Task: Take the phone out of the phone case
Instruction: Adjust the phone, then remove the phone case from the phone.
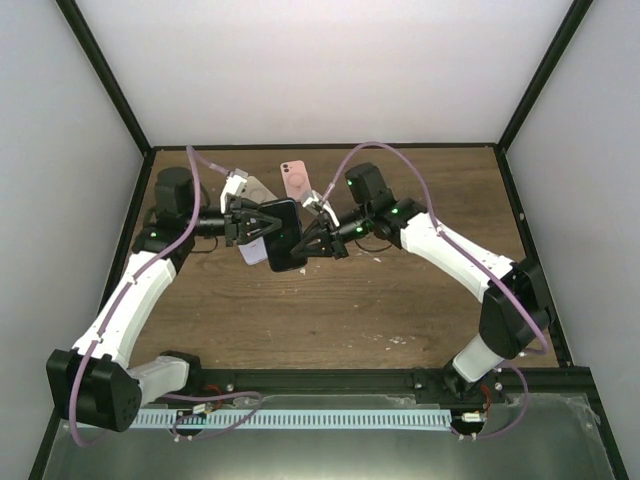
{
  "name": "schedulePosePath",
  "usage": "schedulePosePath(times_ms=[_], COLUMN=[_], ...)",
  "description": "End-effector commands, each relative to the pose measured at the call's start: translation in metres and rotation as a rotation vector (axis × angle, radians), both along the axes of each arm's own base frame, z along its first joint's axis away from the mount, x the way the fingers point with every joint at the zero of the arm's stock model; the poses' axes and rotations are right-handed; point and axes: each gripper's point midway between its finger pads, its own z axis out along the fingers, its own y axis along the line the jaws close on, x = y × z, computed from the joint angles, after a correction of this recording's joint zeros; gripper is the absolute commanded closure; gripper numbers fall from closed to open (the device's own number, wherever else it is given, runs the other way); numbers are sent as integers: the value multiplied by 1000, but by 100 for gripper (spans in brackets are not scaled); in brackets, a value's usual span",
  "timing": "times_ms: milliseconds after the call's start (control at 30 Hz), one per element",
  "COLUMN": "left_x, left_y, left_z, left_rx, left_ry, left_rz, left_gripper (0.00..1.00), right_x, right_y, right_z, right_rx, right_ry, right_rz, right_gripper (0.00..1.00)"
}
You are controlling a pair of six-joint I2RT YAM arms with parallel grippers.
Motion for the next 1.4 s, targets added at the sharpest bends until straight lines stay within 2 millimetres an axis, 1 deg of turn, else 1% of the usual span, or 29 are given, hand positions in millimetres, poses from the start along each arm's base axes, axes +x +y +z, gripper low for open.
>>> schedulePosePath(times_ms=[0, 333, 467, 733, 933, 1033, 1133, 1367], left_x=[-3, -8, -12, -18, -21, -22, -23, -21], left_y=[-3, -5, -6, -10, -12, -12, -12, -12], left_z=[8, 0, -5, -10, -13, -13, -12, -14], left_rx=[-1, 22, 33, 50, 60, 59, 59, 68], left_ry=[-34, -24, -14, -4, 9, 8, 9, 7], left_rz=[-30, -58, -67, -94, -112, -116, -119, -112], left_gripper=[66, 78, 81, 78, 80, 79, 77, 76], right_x=[-17, -19, -20, -21, -22, -23, -23, -25], right_y=[0, -1, -1, -1, -2, -2, -1, -2], right_z=[19, 15, 14, 13, 10, 8, 6, 5], right_rx=[57, 37, 30, 18, 4, 0, -7, -10], right_ry=[-39, -49, -47, -53, -58, -59, -56, -57], right_rz=[69, 80, 82, 94, 99, 102, 104, 107], right_gripper=[99, 99, 99, 99, 99, 99, 99, 99])
